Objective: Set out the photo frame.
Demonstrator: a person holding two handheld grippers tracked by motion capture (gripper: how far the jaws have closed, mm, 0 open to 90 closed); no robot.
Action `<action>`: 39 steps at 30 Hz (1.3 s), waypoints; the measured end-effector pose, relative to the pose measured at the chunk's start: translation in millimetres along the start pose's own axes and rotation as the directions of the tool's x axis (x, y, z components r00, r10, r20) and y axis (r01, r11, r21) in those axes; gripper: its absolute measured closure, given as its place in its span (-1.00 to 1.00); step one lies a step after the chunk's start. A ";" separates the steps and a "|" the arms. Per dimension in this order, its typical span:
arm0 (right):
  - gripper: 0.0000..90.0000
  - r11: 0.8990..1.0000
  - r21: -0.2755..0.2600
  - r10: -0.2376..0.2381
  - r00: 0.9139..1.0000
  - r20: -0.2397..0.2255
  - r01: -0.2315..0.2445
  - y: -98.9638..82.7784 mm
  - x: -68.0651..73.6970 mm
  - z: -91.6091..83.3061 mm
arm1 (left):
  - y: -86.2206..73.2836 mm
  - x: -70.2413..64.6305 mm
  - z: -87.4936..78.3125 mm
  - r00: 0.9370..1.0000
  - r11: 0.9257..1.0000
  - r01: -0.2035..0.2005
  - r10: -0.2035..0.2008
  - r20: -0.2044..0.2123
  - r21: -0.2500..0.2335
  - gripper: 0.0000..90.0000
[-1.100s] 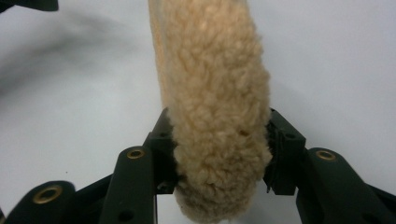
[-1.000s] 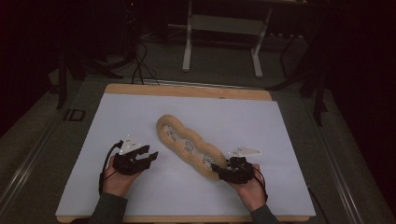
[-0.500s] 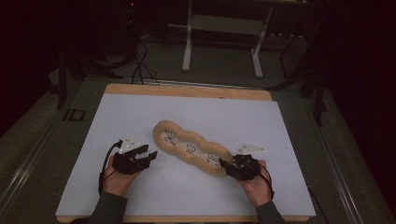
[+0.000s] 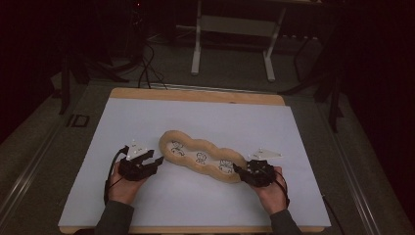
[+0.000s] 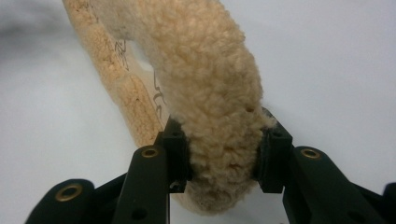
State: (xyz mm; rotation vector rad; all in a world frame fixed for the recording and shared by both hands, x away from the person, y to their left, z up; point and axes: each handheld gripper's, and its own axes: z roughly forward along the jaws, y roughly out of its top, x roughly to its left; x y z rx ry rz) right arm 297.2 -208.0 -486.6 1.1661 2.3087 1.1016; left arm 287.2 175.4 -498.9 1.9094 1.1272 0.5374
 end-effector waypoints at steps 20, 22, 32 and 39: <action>0.38 1.000 -0.014 0.003 1.000 0.002 -0.003 0.5 -9.6 -0.7 | -0.3 5.8 12.7 0.999 1.000 -0.001 0.001 -0.038 0.003 0.17; 0.38 1.000 -0.015 0.005 1.000 0.003 -0.004 0.6 -10.6 -1.0 | 0.1 5.7 15.8 0.999 1.000 -0.005 0.005 -0.035 0.003 0.17; 0.38 1.000 -0.019 0.008 1.000 0.003 -0.008 0.6 -12.4 -1.2 | 1.3 6.4 24.1 0.999 1.000 -0.018 0.018 -0.037 -0.002 0.19; 0.38 1.000 -0.022 0.008 1.000 0.002 -0.008 0.3 -12.7 -1.3 | 2.8 8.5 27.3 1.000 1.000 0.002 -0.002 -0.013 -0.019 0.21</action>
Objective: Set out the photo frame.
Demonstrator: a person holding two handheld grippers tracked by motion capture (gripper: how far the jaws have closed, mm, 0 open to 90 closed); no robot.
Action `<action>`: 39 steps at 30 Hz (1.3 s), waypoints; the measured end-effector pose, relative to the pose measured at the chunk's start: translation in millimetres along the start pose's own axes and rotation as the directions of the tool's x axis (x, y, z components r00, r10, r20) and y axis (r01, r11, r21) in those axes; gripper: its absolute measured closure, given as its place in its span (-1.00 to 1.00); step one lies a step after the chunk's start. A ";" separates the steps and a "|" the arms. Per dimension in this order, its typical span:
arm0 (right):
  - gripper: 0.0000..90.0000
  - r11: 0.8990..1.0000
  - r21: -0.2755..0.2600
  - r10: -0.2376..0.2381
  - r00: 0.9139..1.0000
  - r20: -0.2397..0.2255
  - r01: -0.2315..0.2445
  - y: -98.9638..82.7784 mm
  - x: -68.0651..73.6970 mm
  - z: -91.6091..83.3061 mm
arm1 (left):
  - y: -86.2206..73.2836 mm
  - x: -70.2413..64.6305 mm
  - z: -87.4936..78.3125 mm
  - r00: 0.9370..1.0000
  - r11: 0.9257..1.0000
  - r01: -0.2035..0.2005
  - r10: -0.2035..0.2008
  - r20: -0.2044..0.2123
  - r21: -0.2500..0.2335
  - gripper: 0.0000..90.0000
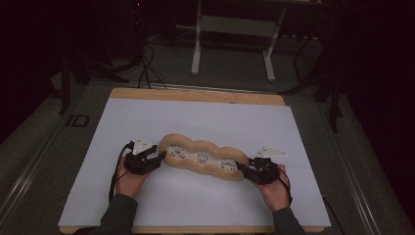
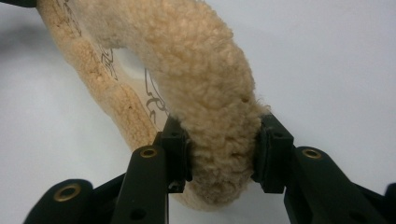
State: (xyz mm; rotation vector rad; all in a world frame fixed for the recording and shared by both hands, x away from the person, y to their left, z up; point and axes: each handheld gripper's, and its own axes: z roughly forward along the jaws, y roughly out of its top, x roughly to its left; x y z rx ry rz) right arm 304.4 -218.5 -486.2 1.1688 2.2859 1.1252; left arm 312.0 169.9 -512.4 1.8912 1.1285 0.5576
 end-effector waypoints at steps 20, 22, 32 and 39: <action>0.34 0.998 0.041 0.054 0.998 -0.018 -0.053 -6.7 -2.4 2.3 | 4.1 -5.2 12.3 1.000 1.000 -0.020 0.020 -0.016 0.016 0.32; 0.36 0.997 0.048 0.070 0.997 -0.032 -0.068 -8.0 -4.3 2.9 | 4.1 -4.9 12.8 1.000 1.000 -0.010 0.010 -0.017 0.013 0.36; 0.42 0.998 0.054 0.034 0.999 -0.020 -0.033 -6.5 -2.4 1.8 | 4.0 -3.8 11.2 1.000 1.000 0.021 -0.021 -0.016 0.015 0.52; 0.42 0.998 0.048 0.040 0.999 -0.014 -0.039 -5.7 -5.2 0.9 | 4.8 -7.1 7.5 0.999 1.000 0.030 -0.030 -0.014 -0.007 0.53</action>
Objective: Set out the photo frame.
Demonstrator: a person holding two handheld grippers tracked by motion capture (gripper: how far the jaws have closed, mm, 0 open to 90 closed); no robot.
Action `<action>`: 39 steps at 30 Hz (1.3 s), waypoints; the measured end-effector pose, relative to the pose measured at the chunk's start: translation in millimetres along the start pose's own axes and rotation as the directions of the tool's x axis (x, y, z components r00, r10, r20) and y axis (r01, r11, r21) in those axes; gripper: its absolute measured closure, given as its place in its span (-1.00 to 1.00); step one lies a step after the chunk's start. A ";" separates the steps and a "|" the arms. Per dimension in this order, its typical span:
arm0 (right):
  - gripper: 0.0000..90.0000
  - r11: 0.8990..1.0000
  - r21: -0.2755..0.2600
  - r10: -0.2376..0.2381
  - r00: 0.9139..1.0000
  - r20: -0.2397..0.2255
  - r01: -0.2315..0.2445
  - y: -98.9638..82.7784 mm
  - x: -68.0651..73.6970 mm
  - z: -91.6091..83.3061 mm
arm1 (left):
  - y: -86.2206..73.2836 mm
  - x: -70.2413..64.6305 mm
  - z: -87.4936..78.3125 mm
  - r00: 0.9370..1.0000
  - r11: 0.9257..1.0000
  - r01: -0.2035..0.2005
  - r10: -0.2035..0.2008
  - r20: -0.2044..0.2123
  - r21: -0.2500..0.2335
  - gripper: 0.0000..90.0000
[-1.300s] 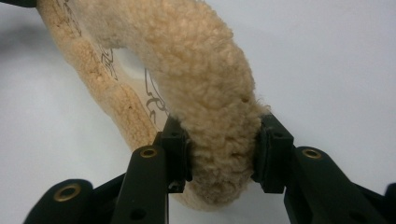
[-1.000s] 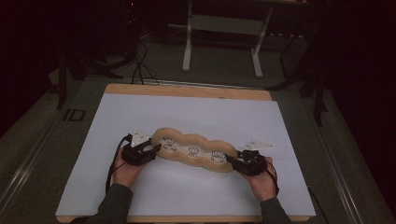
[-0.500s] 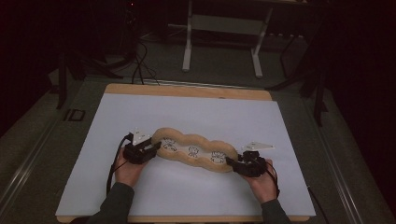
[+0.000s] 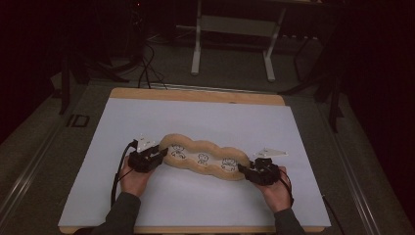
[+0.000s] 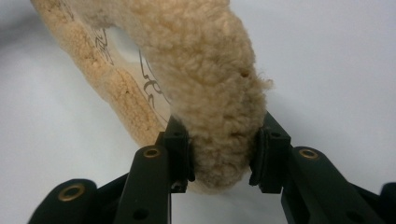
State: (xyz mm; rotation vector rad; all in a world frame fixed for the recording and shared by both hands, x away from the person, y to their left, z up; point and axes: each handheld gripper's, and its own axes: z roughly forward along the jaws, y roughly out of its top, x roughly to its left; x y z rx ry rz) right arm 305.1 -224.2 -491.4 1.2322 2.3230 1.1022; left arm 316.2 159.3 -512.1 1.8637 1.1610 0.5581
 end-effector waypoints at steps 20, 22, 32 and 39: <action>0.39 0.998 -0.053 0.045 0.999 -0.002 -0.045 10.6 -11.7 6.0 | -2.7 -4.0 -9.7 0.999 0.999 0.032 -0.033 -0.031 -0.034 0.53; 0.39 0.997 -0.055 0.046 0.999 0.000 -0.046 11.5 -12.4 6.5 | -3.1 -4.3 -10.5 0.999 0.999 0.031 -0.032 -0.034 -0.032 0.52; 0.39 0.995 -0.078 0.057 0.998 0.006 -0.057 15.6 -14.3 9.1 | -4.8 -3.6 -11.5 0.998 0.998 0.048 -0.049 -0.029 -0.029 0.52; 0.39 0.994 -0.087 0.060 0.998 0.012 -0.059 15.6 -16.0 12.3 | -6.3 -4.0 -9.7 0.998 0.999 0.047 -0.048 -0.037 -0.009 0.51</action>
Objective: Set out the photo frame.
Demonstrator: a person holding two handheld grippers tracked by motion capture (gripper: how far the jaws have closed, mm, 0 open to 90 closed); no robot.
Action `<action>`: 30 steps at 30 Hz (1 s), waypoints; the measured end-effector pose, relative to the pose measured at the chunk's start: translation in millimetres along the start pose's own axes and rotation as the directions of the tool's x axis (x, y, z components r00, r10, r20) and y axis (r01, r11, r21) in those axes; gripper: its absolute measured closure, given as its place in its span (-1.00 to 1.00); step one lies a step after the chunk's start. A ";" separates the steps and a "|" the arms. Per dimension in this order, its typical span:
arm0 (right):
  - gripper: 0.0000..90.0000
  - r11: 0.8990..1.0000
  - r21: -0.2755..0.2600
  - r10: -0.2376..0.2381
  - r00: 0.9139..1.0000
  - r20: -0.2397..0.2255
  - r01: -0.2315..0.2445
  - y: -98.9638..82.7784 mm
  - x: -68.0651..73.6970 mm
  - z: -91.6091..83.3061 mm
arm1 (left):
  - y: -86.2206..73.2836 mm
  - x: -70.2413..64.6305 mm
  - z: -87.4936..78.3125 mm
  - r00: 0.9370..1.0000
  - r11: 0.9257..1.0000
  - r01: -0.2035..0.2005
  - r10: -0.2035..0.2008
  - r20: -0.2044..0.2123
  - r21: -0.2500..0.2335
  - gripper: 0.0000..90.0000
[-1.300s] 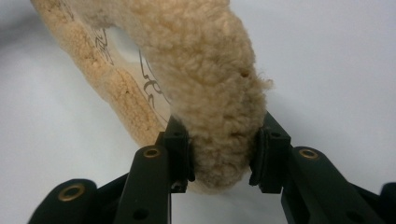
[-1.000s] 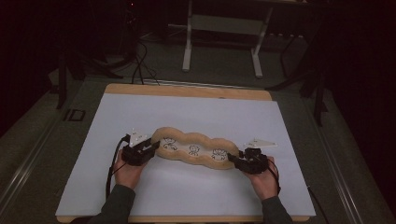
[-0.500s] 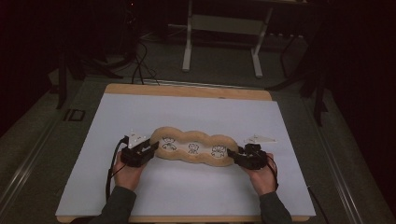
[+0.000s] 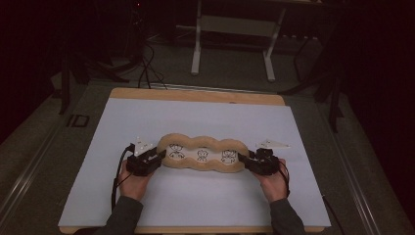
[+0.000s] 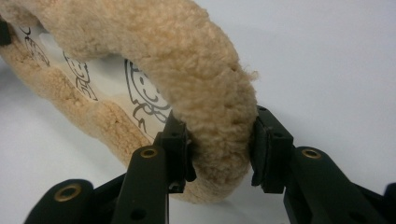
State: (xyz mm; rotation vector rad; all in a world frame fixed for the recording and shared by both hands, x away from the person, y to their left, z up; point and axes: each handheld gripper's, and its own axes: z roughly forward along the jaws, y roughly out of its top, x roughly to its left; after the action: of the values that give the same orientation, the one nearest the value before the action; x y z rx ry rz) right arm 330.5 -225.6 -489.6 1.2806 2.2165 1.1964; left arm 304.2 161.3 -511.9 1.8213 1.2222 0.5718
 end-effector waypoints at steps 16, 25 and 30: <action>0.39 0.999 -0.030 -0.020 1.000 0.006 0.020 2.1 -3.3 4.7 | -3.2 -1.7 0.3 1.000 1.000 0.002 -0.002 -0.002 0.015 0.49; 0.39 0.997 -0.068 -0.038 0.999 0.013 0.039 3.8 -4.9 3.3 | -3.3 -4.2 -0.1 1.000 1.000 -0.006 0.006 -0.015 -0.003 0.48; 0.39 0.998 -0.053 -0.032 0.999 0.010 0.033 1.2 -5.0 5.7 | -4.2 -4.1 2.0 1.000 1.000 -0.001 0.001 -0.016 0.016 0.48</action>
State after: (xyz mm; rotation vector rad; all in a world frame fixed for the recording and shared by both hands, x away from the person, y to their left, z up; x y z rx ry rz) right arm 337.5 -226.6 -492.7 1.2225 2.1757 1.2263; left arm 301.8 157.5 -516.2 1.8339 1.2402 0.5796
